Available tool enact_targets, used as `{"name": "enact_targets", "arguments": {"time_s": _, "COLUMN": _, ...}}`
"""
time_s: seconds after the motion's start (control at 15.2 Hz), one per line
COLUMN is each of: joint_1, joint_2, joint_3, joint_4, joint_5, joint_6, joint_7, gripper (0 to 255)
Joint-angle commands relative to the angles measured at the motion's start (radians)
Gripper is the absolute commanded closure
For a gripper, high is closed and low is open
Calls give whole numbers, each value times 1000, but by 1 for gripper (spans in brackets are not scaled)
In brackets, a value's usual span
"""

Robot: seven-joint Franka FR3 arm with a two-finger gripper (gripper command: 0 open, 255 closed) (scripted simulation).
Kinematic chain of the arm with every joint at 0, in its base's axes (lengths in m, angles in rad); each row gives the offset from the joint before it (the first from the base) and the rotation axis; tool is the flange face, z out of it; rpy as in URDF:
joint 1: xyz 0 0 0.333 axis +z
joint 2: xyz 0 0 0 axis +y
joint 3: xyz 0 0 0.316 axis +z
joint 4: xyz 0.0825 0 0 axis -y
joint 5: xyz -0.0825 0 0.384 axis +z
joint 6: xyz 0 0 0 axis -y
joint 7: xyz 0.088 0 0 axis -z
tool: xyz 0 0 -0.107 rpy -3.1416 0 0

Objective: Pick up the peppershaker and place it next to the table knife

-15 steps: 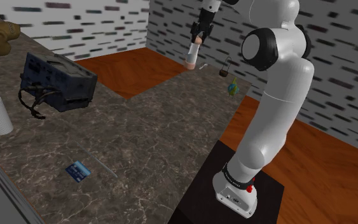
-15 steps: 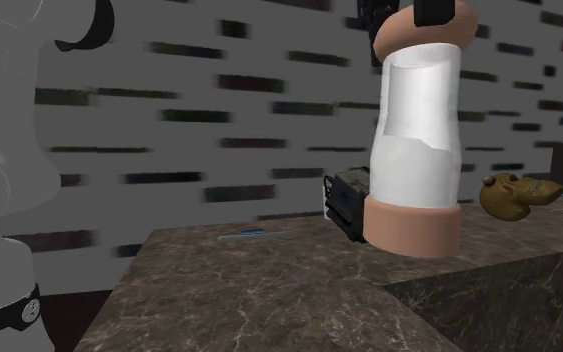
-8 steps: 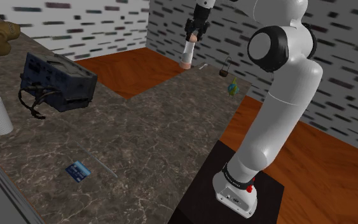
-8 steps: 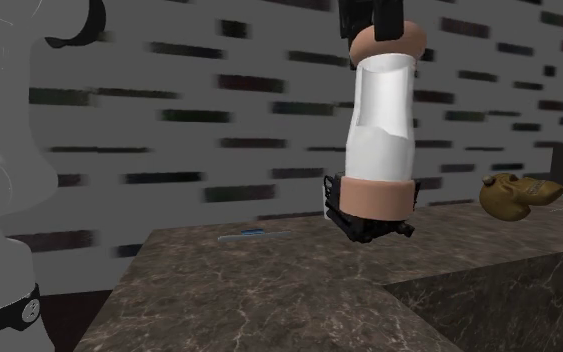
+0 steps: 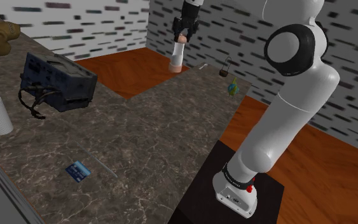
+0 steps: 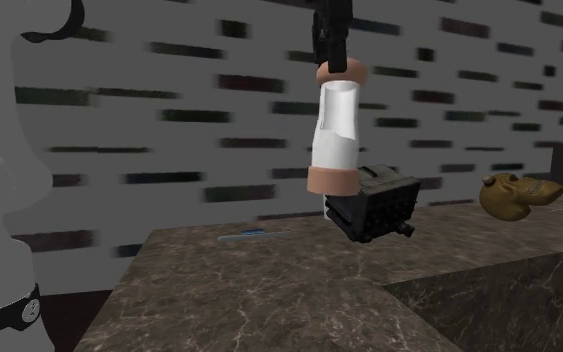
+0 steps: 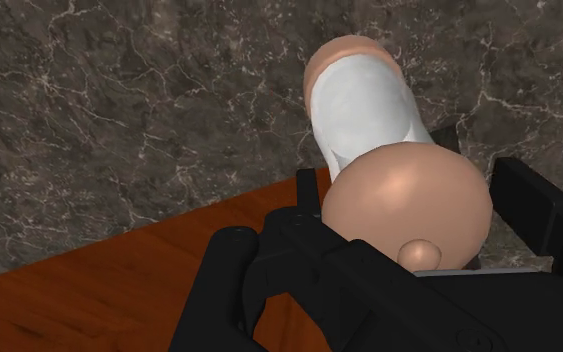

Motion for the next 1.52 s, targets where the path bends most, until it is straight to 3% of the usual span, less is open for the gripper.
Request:
{"name": "enact_targets", "arguments": {"time_s": 0.0, "joint_1": 28, "joint_2": -30, "joint_3": 26, "joint_4": -37, "joint_5": -13, "joint_6": 8, "joint_7": 55, "gripper": 255}}
{"name": "enact_targets", "arguments": {"time_s": 0.73, "joint_1": 156, "joint_2": -70, "joint_3": 170, "joint_4": -82, "joint_5": -40, "joint_6": 10, "joint_7": 326, "gripper": 255}}
{"name": "enact_targets", "arguments": {"time_s": 1.45, "joint_1": 283, "joint_2": 22, "joint_3": 302, "joint_4": 33, "joint_5": -56, "joint_6": -22, "joint_7": 583, "gripper": 255}}
